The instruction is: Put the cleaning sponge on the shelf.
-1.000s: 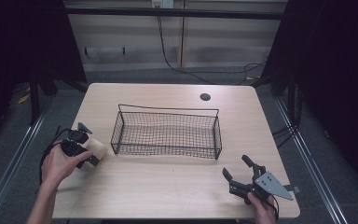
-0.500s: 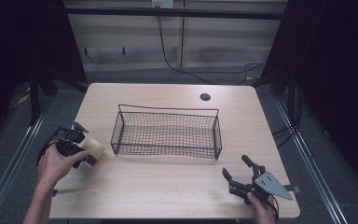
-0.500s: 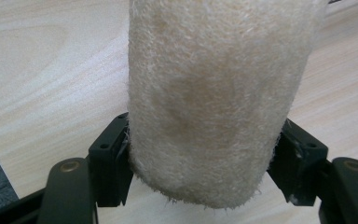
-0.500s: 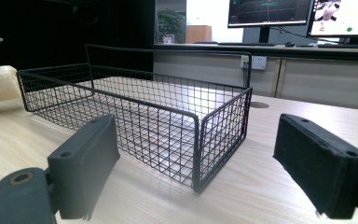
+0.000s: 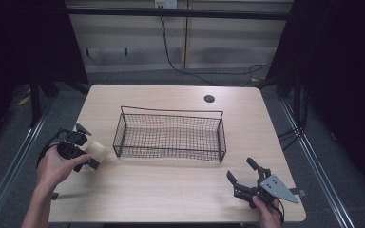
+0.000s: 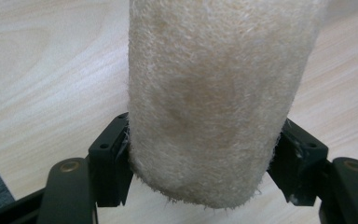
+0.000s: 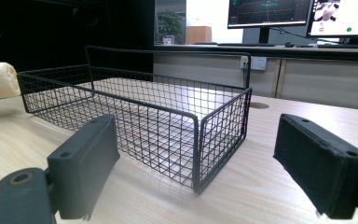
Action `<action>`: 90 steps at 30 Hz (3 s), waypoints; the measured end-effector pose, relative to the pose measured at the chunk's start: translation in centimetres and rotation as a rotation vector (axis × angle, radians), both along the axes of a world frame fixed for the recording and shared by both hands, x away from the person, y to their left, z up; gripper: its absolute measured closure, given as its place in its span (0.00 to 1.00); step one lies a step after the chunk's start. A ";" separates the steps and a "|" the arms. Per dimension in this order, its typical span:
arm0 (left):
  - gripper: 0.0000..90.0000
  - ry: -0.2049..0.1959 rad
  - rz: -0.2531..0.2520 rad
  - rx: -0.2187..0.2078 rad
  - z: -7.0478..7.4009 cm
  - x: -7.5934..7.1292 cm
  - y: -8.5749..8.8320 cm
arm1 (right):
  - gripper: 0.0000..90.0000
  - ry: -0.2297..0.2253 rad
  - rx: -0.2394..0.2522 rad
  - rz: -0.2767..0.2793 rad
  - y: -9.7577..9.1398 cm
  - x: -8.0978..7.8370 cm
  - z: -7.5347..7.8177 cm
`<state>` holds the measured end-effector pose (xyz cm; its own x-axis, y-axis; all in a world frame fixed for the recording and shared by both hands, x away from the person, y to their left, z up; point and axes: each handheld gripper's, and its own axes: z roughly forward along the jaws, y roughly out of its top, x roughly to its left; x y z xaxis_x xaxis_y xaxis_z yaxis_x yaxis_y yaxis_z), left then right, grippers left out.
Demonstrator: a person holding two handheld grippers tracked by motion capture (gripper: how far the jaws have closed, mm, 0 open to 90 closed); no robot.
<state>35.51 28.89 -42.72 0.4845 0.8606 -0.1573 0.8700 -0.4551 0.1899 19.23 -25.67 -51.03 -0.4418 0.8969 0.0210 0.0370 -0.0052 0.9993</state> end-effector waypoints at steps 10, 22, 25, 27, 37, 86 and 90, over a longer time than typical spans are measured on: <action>0.35 -0.008 -0.008 -0.019 1.2 -0.5 0.1 | 0.14 -0.002 0.000 0.000 0.0 0.0 0.0; 0.35 0.013 -0.006 -0.056 2.5 -0.6 0.2 | 0.14 0.000 0.000 0.000 0.0 0.0 0.0; 0.35 0.002 -0.014 -0.055 3.0 -0.7 0.2 | 0.14 -0.004 0.001 -0.003 0.0 0.0 0.0; 0.35 -0.008 -0.023 -0.056 3.4 -0.8 0.1 | 0.15 -0.002 0.000 -0.003 0.0 0.0 0.0; 0.35 -0.031 -0.022 -0.100 4.6 -0.8 0.9 | 0.14 -0.002 0.002 -0.007 0.0 0.0 0.0; 0.35 -0.016 -0.053 -0.178 10.4 3.2 -5.6 | 0.15 -0.001 0.002 -0.003 0.0 0.0 0.0; 0.35 -0.019 -0.040 -0.160 10.3 3.4 -6.4 | 0.15 0.000 0.002 -0.003 0.0 0.0 0.0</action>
<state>38.95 22.49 -32.41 0.5221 0.8052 -0.2811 0.8473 -0.4518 0.2793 19.23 -25.69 -51.03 -0.4394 0.8980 0.0226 0.0366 -0.0072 0.9993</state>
